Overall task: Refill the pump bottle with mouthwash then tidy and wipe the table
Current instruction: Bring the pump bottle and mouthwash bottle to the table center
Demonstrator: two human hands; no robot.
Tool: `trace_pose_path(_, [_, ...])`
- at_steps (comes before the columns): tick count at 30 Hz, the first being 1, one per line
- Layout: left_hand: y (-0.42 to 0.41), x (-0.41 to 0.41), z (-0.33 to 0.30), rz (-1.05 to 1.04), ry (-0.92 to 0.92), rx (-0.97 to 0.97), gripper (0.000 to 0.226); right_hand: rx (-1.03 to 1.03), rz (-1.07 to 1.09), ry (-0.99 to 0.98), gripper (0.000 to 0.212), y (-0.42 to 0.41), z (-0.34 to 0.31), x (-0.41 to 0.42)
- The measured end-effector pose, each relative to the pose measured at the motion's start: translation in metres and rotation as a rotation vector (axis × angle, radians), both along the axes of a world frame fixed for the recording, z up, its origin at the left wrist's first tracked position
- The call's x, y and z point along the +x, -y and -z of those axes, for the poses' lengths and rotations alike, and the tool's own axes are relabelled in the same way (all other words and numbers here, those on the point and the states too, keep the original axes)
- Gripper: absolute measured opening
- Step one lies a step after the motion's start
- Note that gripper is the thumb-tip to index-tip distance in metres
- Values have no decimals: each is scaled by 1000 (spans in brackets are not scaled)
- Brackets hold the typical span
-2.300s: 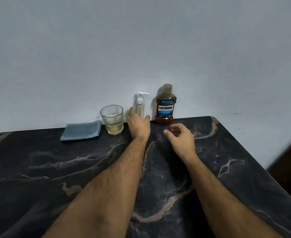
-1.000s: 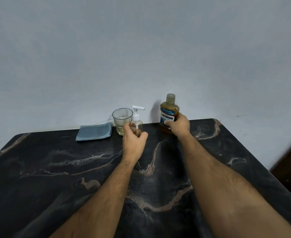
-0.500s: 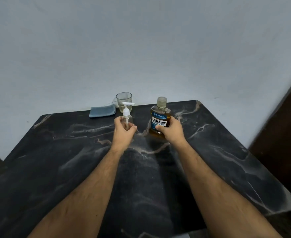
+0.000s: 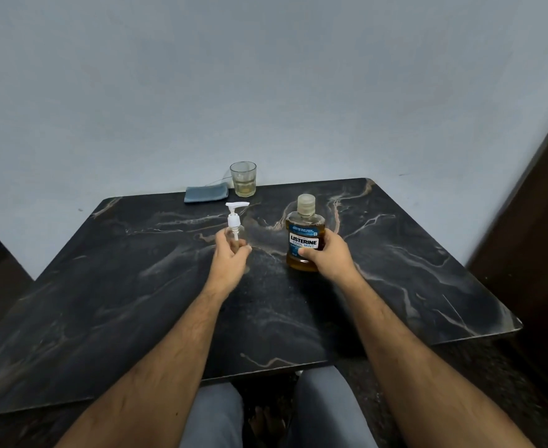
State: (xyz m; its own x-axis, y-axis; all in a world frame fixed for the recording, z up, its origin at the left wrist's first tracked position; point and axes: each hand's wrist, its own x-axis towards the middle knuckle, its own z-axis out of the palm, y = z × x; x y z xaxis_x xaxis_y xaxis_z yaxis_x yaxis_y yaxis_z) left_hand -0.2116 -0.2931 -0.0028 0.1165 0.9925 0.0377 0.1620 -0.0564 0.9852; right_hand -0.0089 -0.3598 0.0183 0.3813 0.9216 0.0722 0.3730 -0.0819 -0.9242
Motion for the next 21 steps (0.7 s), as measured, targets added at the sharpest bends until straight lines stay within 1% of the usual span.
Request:
trace_pose_path(5, [10, -5, 7, 14, -4, 3, 54, -14, -7, 6, 46, 4, 1, 1])
trace_pose_path(9, [11, -9, 8, 15, -38, 6, 51, -9, 12, -1, 46, 2, 1, 1])
trace_pose_path(15, [9, -10, 13, 30, -72, 35, 59, -2, 49, -3, 43, -3, 4, 2])
trace_pose_path(21, [4, -14, 26, 56, -115, 83, 57, 24, 45, 34, 45, -1, 12, 1])
